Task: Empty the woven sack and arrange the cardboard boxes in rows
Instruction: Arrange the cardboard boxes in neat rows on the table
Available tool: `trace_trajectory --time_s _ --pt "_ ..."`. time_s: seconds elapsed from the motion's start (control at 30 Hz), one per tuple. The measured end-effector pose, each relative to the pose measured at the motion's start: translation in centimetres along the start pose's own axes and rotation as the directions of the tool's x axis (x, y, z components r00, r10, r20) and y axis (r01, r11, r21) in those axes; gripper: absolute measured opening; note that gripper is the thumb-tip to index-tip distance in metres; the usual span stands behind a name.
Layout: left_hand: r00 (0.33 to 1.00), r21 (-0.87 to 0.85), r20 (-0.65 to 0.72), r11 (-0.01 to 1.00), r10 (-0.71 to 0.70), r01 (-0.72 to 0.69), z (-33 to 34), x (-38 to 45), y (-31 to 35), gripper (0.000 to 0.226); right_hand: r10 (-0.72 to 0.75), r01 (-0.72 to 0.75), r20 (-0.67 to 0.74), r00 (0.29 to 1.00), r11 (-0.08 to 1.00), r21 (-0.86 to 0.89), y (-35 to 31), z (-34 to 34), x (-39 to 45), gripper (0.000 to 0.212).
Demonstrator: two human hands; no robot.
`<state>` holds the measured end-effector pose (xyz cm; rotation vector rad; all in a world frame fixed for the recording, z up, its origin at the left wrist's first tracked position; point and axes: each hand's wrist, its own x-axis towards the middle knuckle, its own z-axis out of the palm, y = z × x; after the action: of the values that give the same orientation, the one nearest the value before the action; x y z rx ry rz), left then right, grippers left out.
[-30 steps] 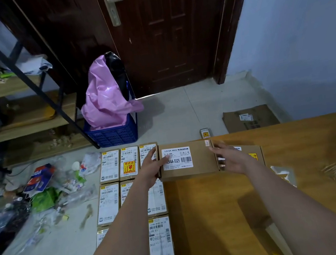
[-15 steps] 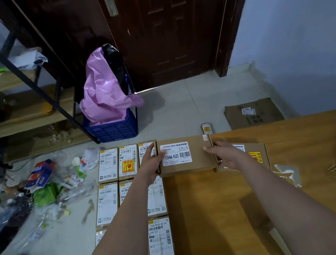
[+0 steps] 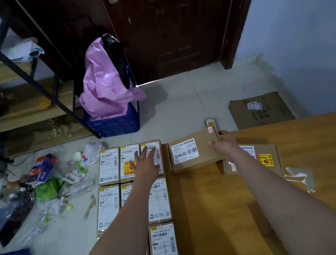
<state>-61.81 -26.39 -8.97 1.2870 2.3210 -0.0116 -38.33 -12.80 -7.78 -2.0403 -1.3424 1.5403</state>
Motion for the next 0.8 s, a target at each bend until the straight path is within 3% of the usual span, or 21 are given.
trace_trajectory --time_s 0.13,0.3,0.47,0.8 --pt "0.994 0.122 0.090 0.992 -0.055 0.044 0.2 0.6 -0.7 0.088 0.006 -0.006 0.023 1.000 1.000 -0.005 -0.5 1.9 0.4 0.074" --pt "0.981 0.020 0.173 0.997 -0.083 0.081 -0.1 1.3 -1.0 0.090 0.055 -0.053 0.034 0.998 0.998 -0.045 0.2 3.1 1.8 0.072" --pt "0.982 0.005 0.170 0.997 -0.083 0.083 -0.2 1.4 -0.9 0.091 0.142 -0.135 0.010 0.990 0.958 -0.255 0.6 3.4 1.8 0.052" --pt "0.979 -0.003 0.189 0.997 -0.079 0.081 -0.2 1.6 -1.0 0.092 0.142 -0.167 -0.090 0.986 0.890 -0.424 1.2 5.0 2.3 0.044"
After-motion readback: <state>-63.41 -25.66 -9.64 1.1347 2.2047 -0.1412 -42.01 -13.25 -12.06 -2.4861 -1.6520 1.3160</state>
